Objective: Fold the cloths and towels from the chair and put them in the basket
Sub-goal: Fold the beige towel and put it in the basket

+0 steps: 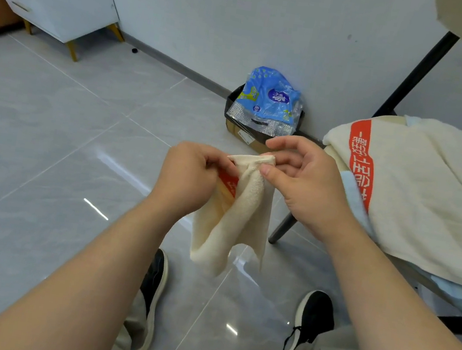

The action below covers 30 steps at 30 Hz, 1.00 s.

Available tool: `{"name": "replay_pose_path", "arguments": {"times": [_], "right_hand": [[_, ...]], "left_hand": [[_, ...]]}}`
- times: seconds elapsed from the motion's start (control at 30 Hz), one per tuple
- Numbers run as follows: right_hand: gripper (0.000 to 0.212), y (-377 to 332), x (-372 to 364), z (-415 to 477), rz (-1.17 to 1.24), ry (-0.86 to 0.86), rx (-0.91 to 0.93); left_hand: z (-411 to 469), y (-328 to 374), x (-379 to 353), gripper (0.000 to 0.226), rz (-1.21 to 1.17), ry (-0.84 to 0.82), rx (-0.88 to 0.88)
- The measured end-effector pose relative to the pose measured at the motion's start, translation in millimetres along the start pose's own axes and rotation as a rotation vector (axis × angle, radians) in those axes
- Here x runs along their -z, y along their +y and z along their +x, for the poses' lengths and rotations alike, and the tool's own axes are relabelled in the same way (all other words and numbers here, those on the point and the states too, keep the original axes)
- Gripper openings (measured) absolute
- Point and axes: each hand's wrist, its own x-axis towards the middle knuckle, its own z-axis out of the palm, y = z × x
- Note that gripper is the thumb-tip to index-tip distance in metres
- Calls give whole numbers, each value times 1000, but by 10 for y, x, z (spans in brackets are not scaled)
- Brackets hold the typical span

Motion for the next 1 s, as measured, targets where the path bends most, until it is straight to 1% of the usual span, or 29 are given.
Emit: {"name": "replay_pose_path", "arguments": {"times": [0.07,0.1,0.13,0.23,0.37,0.43,0.5,0.57,0.7,0.8,0.9,0.93,1.0], "right_hand": [[35,31,-5,-16,-199,-29,39],[35,41,-18,-31,-308,-48,65],[35,44,-34,-48,-404,-65,88],[30,41,-59,-73,-560,-79,146],[32,-11,-57,-97,-618,-71,139],[36,-17,-59,-105,-663,-60,148],[36,-23,-51,-108,-701,-68,154],[33,-40,-35,-112,-713,-66,138],[24,-84,-11,-130,-620,17,70],[20,-73,19,-109,-539,60,37],[16,-61,77,-82,-487,80,14],[15,-64,99,-80,-481,92,15],[14,-77,152,-82,-482,131,12]], "left_hand": [[11,-79,-11,42,300,-19,-204],[16,-120,-15,41,388,-30,-276],[17,-143,-17,40,449,-42,-306],[42,-203,-29,36,559,-36,-359],[66,-252,-40,33,637,-58,-449],[84,-283,-60,37,736,-86,-501],[78,-296,-83,35,878,-126,-464],[64,-304,-107,32,966,-135,-394],[50,-320,-156,33,1025,-48,-322],[68,-315,-117,30,1002,24,-219],[82,-304,-78,23,953,84,-58],[92,-305,-64,24,918,115,-6],[106,-325,-13,34,845,147,115]]}}
